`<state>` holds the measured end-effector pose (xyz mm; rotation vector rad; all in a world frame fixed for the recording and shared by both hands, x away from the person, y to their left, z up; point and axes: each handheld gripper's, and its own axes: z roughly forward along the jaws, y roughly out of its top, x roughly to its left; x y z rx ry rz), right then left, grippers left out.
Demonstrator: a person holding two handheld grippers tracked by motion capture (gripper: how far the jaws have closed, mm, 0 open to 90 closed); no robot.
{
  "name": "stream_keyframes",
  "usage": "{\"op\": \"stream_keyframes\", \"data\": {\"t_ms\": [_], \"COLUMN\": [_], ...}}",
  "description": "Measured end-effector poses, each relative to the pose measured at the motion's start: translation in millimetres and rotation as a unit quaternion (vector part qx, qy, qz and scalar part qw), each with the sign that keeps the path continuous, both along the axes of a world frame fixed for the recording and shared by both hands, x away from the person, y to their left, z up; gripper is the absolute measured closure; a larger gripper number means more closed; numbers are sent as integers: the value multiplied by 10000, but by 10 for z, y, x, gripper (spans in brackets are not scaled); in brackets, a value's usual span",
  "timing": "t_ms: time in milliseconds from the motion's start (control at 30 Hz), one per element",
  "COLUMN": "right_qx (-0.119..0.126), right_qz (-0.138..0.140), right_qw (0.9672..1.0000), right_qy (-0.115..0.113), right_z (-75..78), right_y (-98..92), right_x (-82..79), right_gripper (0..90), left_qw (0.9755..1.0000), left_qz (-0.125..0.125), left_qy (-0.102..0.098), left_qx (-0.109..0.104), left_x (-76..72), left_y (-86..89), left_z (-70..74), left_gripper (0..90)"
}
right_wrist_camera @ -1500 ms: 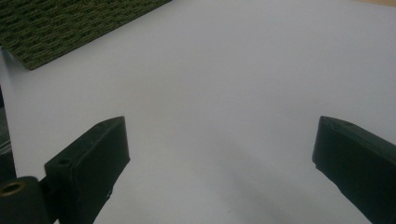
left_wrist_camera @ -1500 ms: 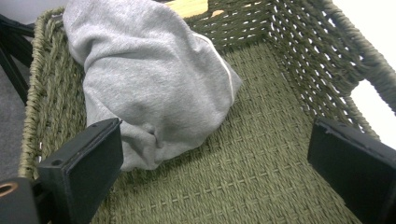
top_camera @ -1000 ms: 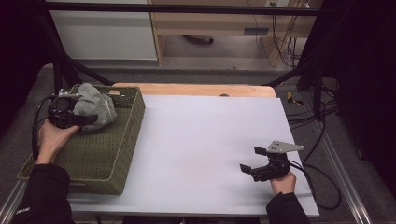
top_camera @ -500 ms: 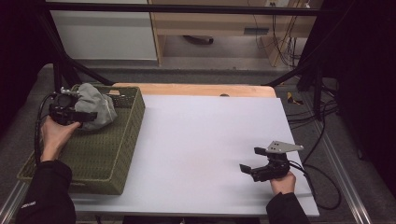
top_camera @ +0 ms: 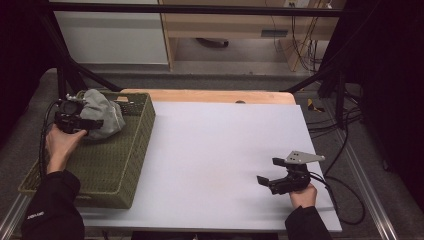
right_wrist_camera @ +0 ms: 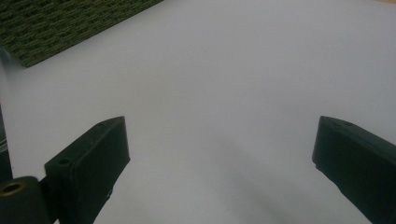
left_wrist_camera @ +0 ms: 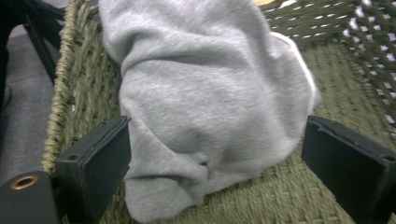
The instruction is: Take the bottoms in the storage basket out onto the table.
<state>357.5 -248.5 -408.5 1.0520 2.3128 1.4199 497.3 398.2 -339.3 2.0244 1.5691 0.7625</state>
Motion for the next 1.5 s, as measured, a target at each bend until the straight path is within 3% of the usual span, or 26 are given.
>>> {"op": "stream_keyframes", "data": {"t_ms": [300, 833, 1000, 1067, 1500], "right_qx": [27, 13, 36, 22, 20], "right_qz": [6, 18, 11, 10, 7], "right_qw": [10000, 10000, 10000, 10000, 10000], "right_qy": [-21, -8, -15, -9, -7], "right_z": [3, -1, 3, 2, 2], "right_y": [-2, 4, 0, -1, 1], "right_x": [-2, -3, -6, -3, -3], "right_gripper": [45, 45, 45, 45, 46], "left_qw": [9998, 9997, 9994, 9992, 9982], "left_qz": [65, 96, 163, 188, 174], "left_qy": [148, 136, 287, 301, 553], "left_qx": [-64, -175, -113, -181, -158], "left_x": [85, 192, 219, 222, 210], "left_y": [29, 42, 57, 64, 18], "left_z": [-96, -211, -274, -281, -311], "left_gripper": [95, 93, 101, 108, 291]}}
